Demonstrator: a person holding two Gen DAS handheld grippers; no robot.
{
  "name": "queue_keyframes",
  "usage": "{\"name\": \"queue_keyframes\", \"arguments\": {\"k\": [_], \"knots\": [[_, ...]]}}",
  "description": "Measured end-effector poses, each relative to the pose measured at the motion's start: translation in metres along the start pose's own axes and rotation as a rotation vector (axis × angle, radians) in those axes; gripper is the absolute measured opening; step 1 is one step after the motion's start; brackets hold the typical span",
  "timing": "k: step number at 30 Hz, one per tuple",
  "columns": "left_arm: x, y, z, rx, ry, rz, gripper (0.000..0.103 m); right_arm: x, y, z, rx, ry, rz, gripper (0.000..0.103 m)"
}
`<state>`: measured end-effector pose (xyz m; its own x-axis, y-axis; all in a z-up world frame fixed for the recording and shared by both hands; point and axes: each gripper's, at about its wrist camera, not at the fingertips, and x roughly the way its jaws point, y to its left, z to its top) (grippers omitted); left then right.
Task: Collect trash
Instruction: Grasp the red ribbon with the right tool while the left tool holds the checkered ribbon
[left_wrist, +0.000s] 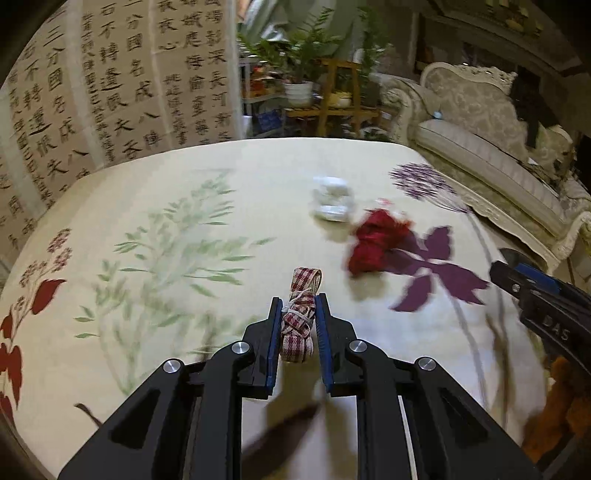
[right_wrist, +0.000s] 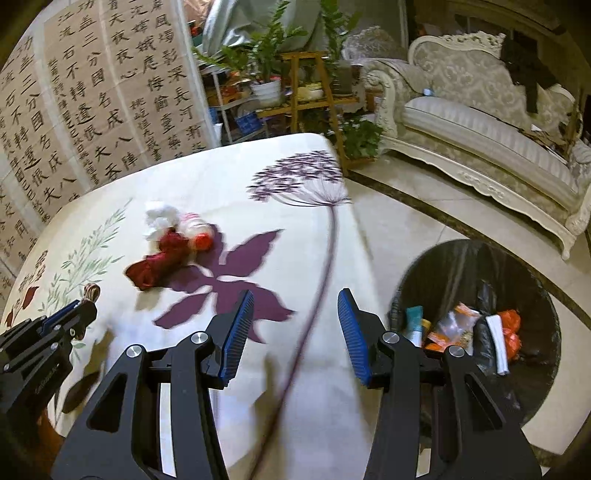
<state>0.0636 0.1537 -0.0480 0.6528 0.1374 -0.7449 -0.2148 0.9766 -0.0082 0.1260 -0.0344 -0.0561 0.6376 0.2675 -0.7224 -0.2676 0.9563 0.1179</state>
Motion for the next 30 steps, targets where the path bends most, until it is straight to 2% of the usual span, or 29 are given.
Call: {"name": "queue_keyframes", "arguments": {"k": [2, 4, 14, 24, 30], "knots": [[0.001, 0.015, 0.001, -0.019, -0.002, 0.023, 0.019, 0.002, 0.012, 0.002, -0.015, 0.003, 0.013, 0.047], [0.004, 0.030, 0.001, -0.036, -0.002, 0.048, 0.019, 0.005, 0.026, 0.005, -0.030, 0.004, 0.029, 0.054], [0.015, 0.090, 0.005, -0.102, 0.000, 0.128, 0.019, 0.022, 0.085, 0.020, -0.087, 0.021, 0.083, 0.055], [0.023, 0.119, 0.011, -0.131, -0.001, 0.149, 0.019, 0.056, 0.115, 0.019, -0.099, 0.084, 0.043, 0.055], [0.024, 0.121, 0.011, -0.138, 0.003, 0.133, 0.019, 0.058, 0.114, 0.016, -0.100, 0.090, 0.016, 0.032]]}}
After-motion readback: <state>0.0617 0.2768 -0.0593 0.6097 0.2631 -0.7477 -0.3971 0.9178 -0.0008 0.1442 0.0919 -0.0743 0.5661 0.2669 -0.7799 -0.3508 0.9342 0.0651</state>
